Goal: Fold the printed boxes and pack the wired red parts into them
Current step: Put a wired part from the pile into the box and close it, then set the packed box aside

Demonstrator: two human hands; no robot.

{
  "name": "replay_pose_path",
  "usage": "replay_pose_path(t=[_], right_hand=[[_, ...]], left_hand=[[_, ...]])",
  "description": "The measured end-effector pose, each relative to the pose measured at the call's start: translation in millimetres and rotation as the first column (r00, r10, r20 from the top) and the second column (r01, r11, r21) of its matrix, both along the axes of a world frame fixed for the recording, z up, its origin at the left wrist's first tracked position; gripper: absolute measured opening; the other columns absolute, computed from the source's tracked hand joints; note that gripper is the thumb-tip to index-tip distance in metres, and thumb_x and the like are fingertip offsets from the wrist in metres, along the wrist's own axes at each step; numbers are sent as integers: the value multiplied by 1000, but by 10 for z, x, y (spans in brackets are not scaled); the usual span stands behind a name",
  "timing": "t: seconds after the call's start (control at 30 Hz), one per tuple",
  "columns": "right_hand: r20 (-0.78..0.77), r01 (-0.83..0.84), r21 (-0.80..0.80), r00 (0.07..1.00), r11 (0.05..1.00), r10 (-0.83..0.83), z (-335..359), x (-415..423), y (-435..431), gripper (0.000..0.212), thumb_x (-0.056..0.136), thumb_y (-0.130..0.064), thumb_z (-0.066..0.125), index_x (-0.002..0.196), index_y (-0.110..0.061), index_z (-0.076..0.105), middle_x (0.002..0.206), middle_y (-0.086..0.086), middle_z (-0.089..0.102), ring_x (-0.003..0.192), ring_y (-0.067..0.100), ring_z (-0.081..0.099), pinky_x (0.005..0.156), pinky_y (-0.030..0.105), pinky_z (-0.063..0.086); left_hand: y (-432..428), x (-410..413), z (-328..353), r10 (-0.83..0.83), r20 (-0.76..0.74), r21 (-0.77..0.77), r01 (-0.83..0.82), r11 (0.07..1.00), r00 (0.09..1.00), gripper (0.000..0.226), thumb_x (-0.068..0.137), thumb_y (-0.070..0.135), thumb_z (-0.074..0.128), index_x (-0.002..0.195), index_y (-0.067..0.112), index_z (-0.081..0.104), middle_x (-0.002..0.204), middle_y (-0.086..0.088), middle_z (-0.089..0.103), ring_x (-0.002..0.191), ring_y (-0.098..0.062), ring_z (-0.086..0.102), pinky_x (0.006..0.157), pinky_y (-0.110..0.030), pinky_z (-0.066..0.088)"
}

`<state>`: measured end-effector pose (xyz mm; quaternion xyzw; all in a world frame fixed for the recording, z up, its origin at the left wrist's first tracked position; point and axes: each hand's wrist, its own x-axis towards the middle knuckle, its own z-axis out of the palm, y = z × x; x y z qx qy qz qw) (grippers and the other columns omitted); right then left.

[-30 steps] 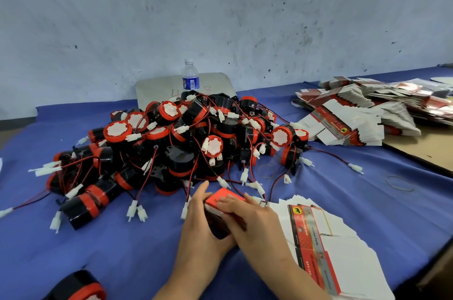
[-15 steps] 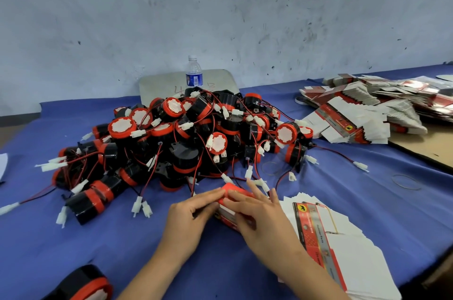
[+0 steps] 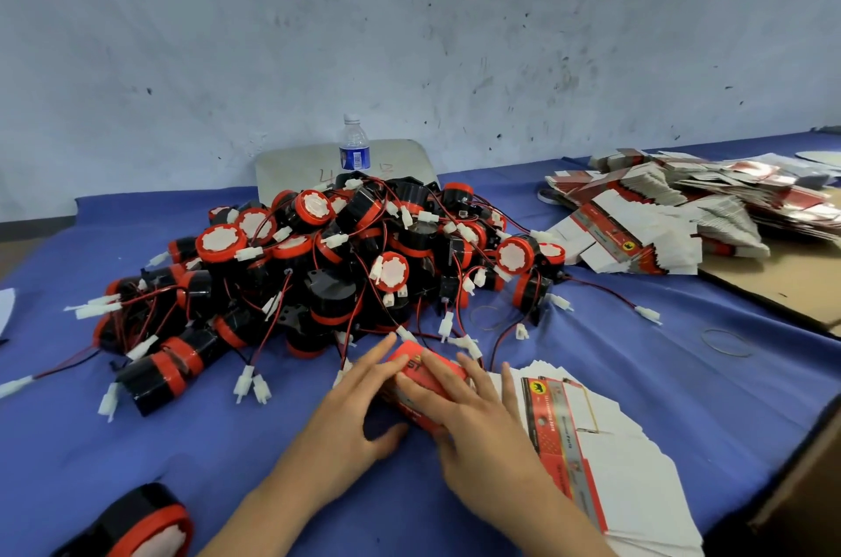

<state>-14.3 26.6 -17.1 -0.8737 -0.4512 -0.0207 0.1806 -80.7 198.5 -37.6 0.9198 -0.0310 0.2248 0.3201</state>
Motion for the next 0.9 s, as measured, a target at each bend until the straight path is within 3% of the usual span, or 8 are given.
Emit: replay_pose_path(t=[0.17,0.3,0.43,0.53,0.63,0.73,0.83,0.9], right_hand=[[25,-99,293,995,951,95,71,-5,11,57,82,-10,53,135,-30,52,147,-16,38,114,24,39,102,28,37],[-152,8,500,985,866,79,192,8,-37,42,81,-17,66,121,-29,63,127,-17,55,112,11,46,99,16,35],[-107,-114,369,981,922,164,238,61,-138,62,81,-27,72,135,-34,43,136,-21,40,126,3,26,104,11,23],[25,-104,356,994,929,102,257,103,-162,52,81,-25,72,127,-27,48,122,-16,49,116,5,31,95,16,30],[-174,23,446,983,895,62,250,111,-169,47,77,-31,77,116,-28,50,104,-19,53,95,-1,42,83,15,41],[-499,314,606,866,731,41,339,175,-260,39,73,-26,82,101,-28,54,88,-15,67,78,1,60,71,22,52],[-682,584,731,640,352,355,480,356,-436,48,68,-15,82,107,-12,55,90,1,72,78,19,67,72,32,57],[-615,717,690,515,93,597,590,488,-603,54,67,-14,74,116,-3,53,102,11,70,86,24,69,77,36,58]], left_hand=[[-6,21,-6,-9,33,25,9,1000,999,89,75,14,81,143,38,30,151,34,17,138,9,24,106,-11,32],[-38,-6,26,-11,108,2,10,1000,994,73,74,15,80,134,40,47,140,25,42,127,3,43,98,-16,42],[-96,-47,84,49,131,-135,-32,990,990,52,76,37,78,116,49,47,113,25,57,101,4,57,79,-9,45],[-136,-61,94,51,136,-127,-34,991,989,47,74,57,74,112,47,48,107,24,58,95,3,59,73,-7,45],[-149,-42,101,114,181,-263,-64,963,977,59,68,56,75,119,54,45,113,26,58,95,3,60,74,-8,47],[-110,-8,70,193,218,-446,-78,891,957,62,72,55,66,127,60,37,123,25,53,95,-6,60,81,-20,48],[-90,4,12,181,166,-430,-95,898,969,54,75,61,54,125,68,33,122,26,54,93,-10,62,84,-27,46],[-100,23,-29,151,148,-401,-80,912,977,52,80,53,54,125,69,33,119,23,57,86,-9,65,80,-30,51]])
